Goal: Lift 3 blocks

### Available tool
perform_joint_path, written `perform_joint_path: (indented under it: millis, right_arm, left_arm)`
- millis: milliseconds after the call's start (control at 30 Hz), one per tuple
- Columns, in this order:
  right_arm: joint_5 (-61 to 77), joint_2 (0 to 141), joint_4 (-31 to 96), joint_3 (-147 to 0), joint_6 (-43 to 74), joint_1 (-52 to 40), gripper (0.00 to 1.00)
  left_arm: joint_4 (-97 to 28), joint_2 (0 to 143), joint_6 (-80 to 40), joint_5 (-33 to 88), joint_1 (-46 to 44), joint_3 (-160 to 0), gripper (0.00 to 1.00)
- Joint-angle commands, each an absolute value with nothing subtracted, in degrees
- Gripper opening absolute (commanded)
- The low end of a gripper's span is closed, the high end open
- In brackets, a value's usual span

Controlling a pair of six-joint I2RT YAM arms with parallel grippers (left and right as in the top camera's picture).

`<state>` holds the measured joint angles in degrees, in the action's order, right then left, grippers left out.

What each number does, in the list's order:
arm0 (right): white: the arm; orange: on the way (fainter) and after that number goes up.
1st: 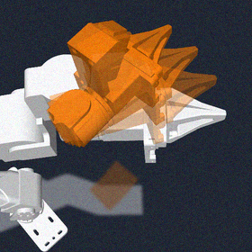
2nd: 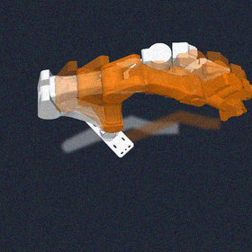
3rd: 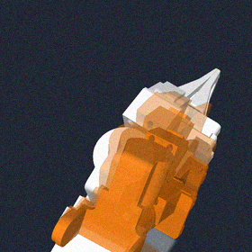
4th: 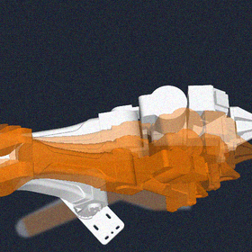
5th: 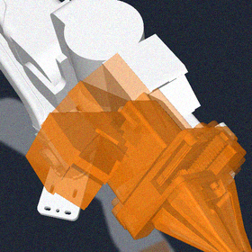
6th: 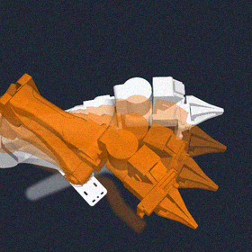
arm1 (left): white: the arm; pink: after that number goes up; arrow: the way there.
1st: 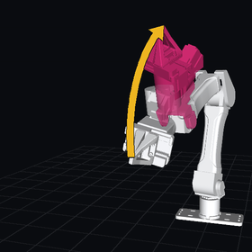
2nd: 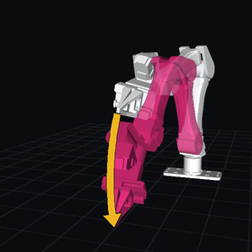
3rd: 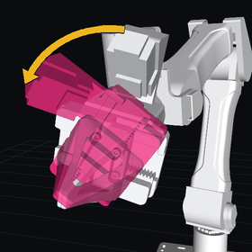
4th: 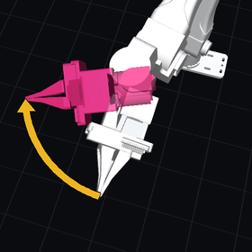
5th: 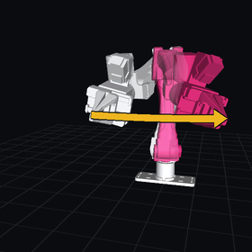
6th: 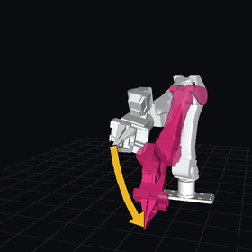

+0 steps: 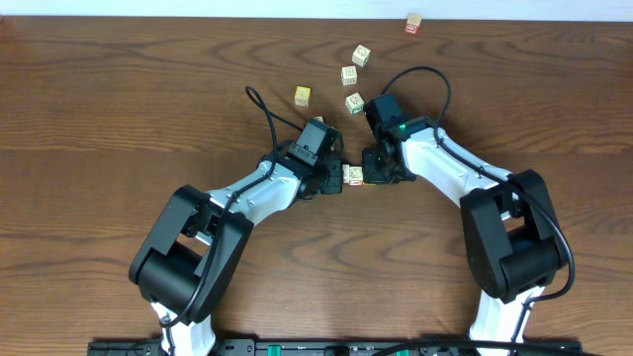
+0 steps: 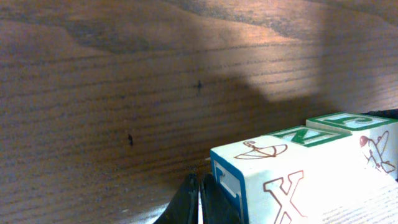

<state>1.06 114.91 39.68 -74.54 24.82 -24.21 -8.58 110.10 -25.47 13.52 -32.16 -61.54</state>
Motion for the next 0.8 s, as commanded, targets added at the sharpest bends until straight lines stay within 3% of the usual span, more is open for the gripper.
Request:
perform_joint_path:
  millis: [0,500,767]
  right_arm:
    - [12.82,117.34,38.59,-75.09,23.9,-26.98,0.01]
    - [7.57,117.34,42.09,-75.09,23.07,-23.73,0.01]
    - [7.57,117.34,43.07,-75.09,23.03,-22.9,0.01]
  left_arm:
    - [-6.79,111.24,-24.14,22.31,-35.92,-63.86,0.07]
    - [-10.63,111.22,-22.55,11.2,-35.83,-63.86,0.07]
    - [-10.63,111.2,-22.55,10.85,-33.26,-63.86,0.07]
